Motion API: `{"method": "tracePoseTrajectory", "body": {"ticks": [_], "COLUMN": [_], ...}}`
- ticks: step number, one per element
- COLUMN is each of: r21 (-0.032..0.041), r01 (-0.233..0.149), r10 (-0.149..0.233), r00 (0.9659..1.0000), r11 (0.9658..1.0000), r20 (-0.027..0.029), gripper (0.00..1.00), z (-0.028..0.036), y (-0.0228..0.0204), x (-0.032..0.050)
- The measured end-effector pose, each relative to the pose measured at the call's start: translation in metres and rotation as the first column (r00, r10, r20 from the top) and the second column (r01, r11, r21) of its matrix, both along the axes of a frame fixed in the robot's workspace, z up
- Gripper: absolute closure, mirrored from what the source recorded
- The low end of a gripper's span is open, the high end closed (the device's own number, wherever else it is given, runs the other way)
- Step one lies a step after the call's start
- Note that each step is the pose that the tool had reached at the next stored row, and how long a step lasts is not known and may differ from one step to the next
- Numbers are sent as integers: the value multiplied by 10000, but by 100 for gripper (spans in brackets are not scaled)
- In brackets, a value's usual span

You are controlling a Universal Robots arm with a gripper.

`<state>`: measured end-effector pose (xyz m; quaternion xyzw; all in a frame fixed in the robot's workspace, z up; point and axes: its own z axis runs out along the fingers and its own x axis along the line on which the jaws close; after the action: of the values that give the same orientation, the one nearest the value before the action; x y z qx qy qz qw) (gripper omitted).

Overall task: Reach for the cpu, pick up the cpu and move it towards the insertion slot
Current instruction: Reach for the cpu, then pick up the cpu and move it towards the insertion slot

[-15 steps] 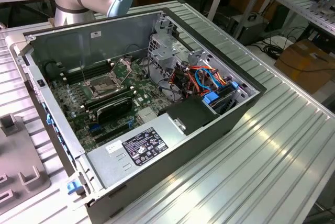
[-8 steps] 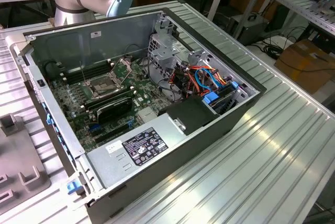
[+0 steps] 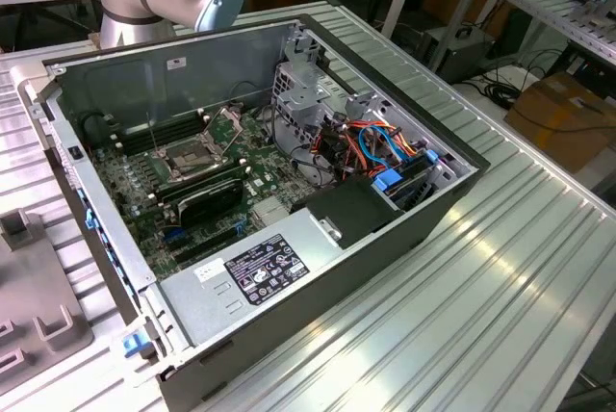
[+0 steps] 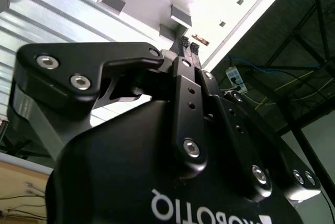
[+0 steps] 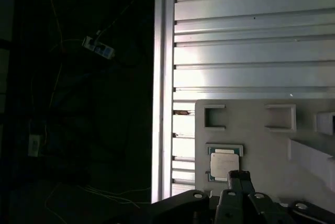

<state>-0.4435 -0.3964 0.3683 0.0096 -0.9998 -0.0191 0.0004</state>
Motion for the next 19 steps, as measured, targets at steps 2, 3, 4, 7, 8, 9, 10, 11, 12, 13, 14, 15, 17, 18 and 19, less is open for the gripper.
{"method": "tracePoseTrajectory", "body": {"ticks": [2,3,4,7,8,9,10,11,12,13,14,15,17,18,19], "r21": [0,0,0,0,0,0,0,0,0,0,0,0,0,0,1], "r01": [1,0,1,1,-2,-1,1,0,0,0,1,0,0,0,0], "r10": [-1,0,-1,-1,2,1,-1,0,0,0,-1,0,0,0,0], "r00": [10000,10000,10000,10000,10000,10000,10000,10000,10000,10000,10000,10000,10000,10000,10000], "r11": [10000,10000,10000,10000,10000,10000,10000,10000,10000,10000,10000,10000,10000,10000,10000], "r20": [0,0,0,0,-1,0,0,0,0,0,0,-1,0,0,0], "gripper": [89,89,89,89,89,89,89,89,89,89,89,89,89,89,83], "z": [-1,-1,-1,-1,-1,-2,-1,-1,-1,-1,-1,-1,-2,-1,-2], "y": [0,0,0,0,-1,-1,0,0,0,0,0,0,0,0,0], "x": [-36,-70,-102,-149,-157,-157,-158,-159,-159,-159,-159,-159,-160,-160,-160]}}
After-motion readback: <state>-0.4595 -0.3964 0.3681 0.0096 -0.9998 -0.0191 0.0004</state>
